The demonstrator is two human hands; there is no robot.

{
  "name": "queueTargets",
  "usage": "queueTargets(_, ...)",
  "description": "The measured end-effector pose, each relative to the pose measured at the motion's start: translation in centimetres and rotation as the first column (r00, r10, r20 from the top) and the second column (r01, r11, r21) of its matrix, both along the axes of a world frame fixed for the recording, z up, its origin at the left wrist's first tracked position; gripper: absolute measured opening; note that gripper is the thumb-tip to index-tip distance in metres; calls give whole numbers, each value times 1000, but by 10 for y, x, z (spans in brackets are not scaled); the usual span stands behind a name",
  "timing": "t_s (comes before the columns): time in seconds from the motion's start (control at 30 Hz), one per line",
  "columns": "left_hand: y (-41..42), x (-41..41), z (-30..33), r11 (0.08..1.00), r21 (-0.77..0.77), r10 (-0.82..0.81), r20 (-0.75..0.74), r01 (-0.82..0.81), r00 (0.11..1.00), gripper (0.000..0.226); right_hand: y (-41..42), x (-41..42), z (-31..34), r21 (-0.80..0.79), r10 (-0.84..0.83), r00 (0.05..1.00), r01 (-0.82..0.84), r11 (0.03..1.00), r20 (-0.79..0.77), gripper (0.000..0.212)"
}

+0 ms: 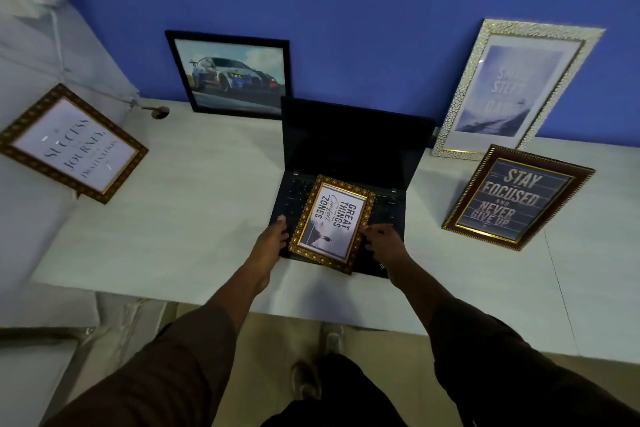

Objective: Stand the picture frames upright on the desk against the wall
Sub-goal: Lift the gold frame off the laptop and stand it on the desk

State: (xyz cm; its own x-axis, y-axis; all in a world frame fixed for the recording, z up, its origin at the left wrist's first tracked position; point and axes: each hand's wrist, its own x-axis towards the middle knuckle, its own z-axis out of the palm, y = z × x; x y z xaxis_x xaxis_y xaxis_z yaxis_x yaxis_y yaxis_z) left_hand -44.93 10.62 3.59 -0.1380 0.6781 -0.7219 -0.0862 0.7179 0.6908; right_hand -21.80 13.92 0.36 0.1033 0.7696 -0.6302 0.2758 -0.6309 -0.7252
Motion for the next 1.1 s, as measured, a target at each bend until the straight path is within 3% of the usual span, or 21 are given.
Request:
queueTargets(0.13,6,15,-8,999,-5,-44,-36,44,998,35,10,-3,-27,-44,18,999,-19,999,-29,18)
queueTargets(0.3,21,14,-8,994,-88,-70,-71,64,995,23,23,-3,-48,-84,94,995,-97,992,-42,48)
queueTargets(0.4,30,12,-4,977,-178,-127,-64,114,990,27,39,3,-48,-53,151,977,-160,986,-150,55)
queueTargets(0.5,35,2,-9,980,-172,-120,-133,96,984,31,56,10,-41,-27,262,930,-278,960,-258,50)
queueTargets(0.6,44,-16,-7,990,-140,-60,-315,16,947,59,71,11,-25,37,438,861,-445,895,-258,38)
queueTargets(0.67,50,-27,2,996,-90,-46,-438,7,898,65,82,4,-11,69,535,807,-536,841,-249,29)
queueTargets(0.8,55,-48,18,990,1,-123,-499,143,858,50,105,-25,13,89,657,702,-662,744,-276,28)
queueTargets(0.9,45,-78,19,994,22,-76,-551,106,831,24,122,-52,24,128,701,653,-699,704,-287,28)
queueTargets(0.97,35,-96,18,997,65,-6,-488,43,873,23,133,-67,30,177,695,661,-677,715,-281,26)
queueTargets(1.03,22,-108,18,988,140,112,-309,-71,944,27,143,-84,32,196,645,701,-616,763,-304,23)
queueTargets(1.1,11,-115,20,952,194,270,-173,-236,947,25,150,-101,31,176,562,735,-539,824,-380,19)
